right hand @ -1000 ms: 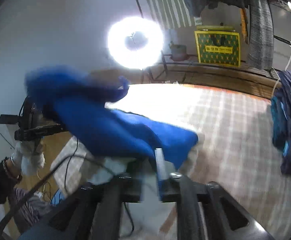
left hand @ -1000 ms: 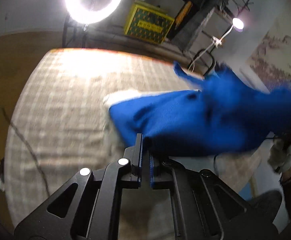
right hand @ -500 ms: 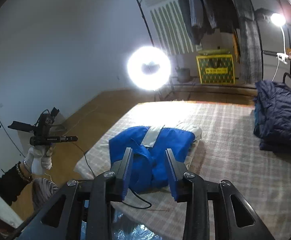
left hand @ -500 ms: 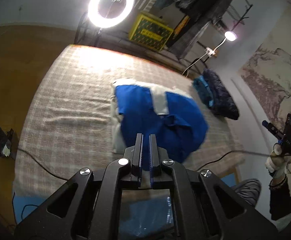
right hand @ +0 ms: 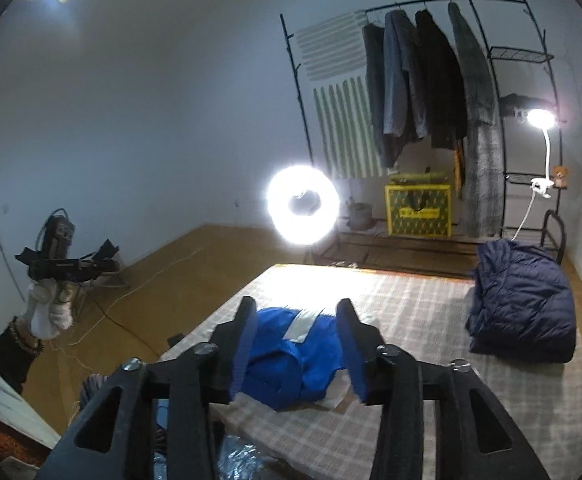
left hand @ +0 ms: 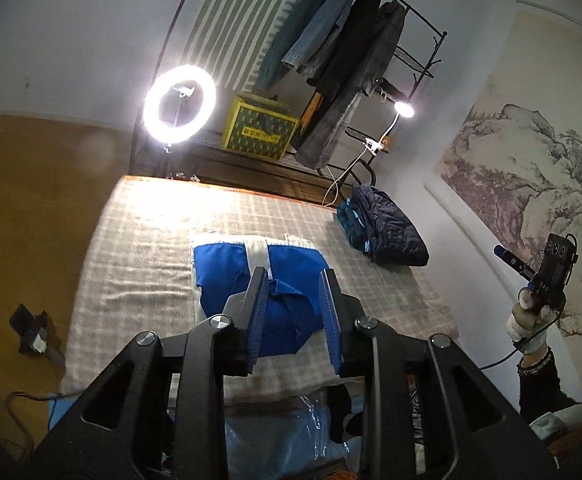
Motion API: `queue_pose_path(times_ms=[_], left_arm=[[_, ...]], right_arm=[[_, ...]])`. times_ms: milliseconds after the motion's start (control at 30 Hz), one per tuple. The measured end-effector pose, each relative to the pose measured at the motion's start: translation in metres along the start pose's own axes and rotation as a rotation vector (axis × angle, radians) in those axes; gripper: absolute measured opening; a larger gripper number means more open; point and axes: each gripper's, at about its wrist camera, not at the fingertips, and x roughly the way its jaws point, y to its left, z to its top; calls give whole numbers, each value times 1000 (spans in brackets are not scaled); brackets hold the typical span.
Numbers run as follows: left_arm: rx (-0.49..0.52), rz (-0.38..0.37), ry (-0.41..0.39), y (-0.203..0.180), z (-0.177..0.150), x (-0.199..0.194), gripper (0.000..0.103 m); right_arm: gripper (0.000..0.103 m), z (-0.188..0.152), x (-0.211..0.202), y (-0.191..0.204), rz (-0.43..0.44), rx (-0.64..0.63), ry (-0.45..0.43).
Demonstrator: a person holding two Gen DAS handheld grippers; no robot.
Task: Fold large clothes
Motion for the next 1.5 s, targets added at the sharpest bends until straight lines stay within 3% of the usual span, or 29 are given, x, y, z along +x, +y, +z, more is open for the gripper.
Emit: queue_pose_path(times_ms=[67,167,233,500,700,800,1033,1233,1300,1500], left_arm=[[-36,-1,13,7,-2,9,37],[-77,8,54,23,-8,36,45],[-121,0,84,37,-14,60,48],[-279,4,144,94,-43,167,49],[-405,32,197,141,-62,241,49],[-414,63,238,154,-69,270,49],[-448,78,292,178,-75,314,50],[-457,70,302,177,-79,329,49],[-425,92,302,173,-80,331,48],[-358,105,322,165,-84,338,22]], right_arm=[[48,-5,7,-4,-3,17,7],[49,-16,27,-13,2,60,51],[58,-28,49,-21,7,80,89],[65,-86,157,-51,58,247,245],[66,-124,237,-62,22,320,372],[68,-137,266,-67,0,341,413],[71,-157,313,-81,-54,343,485],[67,-167,336,-88,-19,397,504],[66,-167,339,-90,-15,401,496],[59,-173,345,-89,3,426,497]])
